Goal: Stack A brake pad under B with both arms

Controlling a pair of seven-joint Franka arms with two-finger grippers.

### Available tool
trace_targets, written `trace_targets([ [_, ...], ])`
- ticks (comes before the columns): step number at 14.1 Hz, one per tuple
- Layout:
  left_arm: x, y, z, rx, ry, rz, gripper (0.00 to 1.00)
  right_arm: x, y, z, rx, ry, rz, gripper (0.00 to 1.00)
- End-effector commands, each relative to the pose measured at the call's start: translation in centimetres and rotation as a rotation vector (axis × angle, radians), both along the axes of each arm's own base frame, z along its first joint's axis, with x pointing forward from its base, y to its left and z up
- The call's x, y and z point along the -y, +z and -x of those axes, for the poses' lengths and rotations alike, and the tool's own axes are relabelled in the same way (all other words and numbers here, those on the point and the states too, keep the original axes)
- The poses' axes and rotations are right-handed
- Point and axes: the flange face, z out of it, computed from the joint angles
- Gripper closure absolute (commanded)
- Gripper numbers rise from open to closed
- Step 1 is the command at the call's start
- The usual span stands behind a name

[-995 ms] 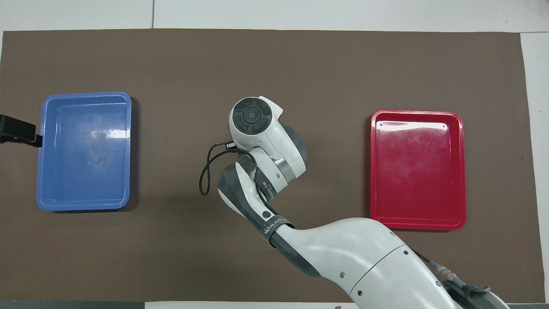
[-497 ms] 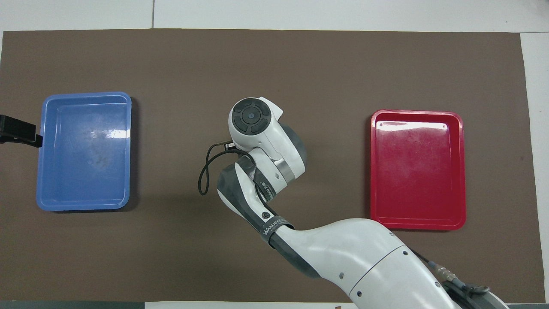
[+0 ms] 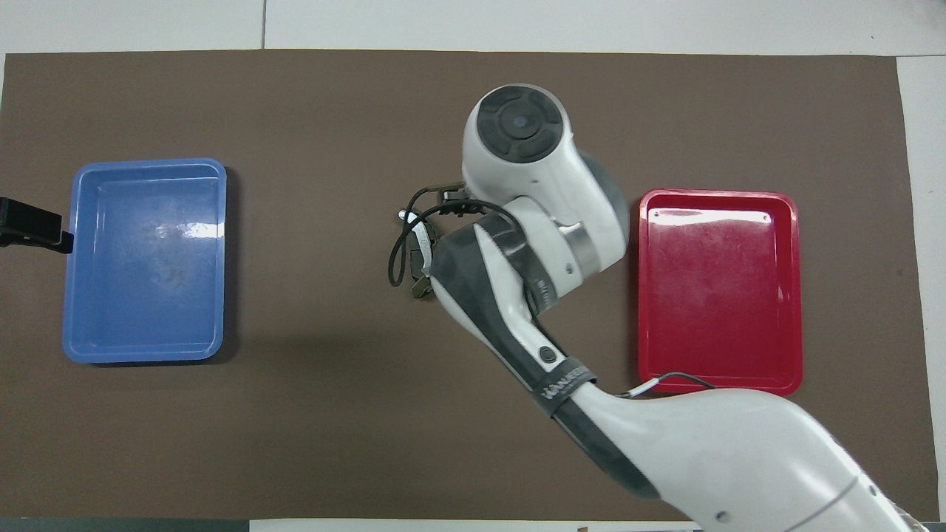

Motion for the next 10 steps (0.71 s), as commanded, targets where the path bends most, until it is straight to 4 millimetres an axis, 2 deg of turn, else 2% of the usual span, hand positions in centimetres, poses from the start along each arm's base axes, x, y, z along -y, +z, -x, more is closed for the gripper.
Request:
trace_targets([
  [1,-0.2,0.3,0.6,0.0,-0.006,-0.009,0.0,11.1,5.6,0.3,-0.057,-0.104,0.019,0.0],
  [2,-0.2,0.3,0.6,0.0,-0.006,-0.009,0.0,16.2,7.6,1.0,-0.09,-0.118,0.028,0.0],
  [3,-0.2,0.3,0.6,0.0,-0.006,-0.009,0.0,20.5,9.2,2.0,-0.118,-0.104,0.033,0.0],
  [5,-0.1,0.3,0.6,0.0,-0.007,-0.009,0.0,28.9,12.4,4.1,-0.135,-0.082,0.041,0.0],
  [6,-0.3,0.3,0.6,0.0,-0.006,-0.008,0.0,32.3,13.7,5.4,-0.143,-0.068,0.039,0.0],
  [8,-0.1,0.3,0.6,0.0,-0.007,-0.009,0.0,36.9,15.5,7.9,-0.176,-0.077,0.028,0.0],
  [9,-0.2,0.3,0.6,0.0,-0.006,-0.009,0.0,38.5,16.0,8.3,-0.17,-0.091,0.023,0.0],
  [10,-0.1,0.3,0.6,0.0,-0.009,-0.009,0.0,39.1,16.1,8.2,-0.161,-0.092,0.024,0.0],
])
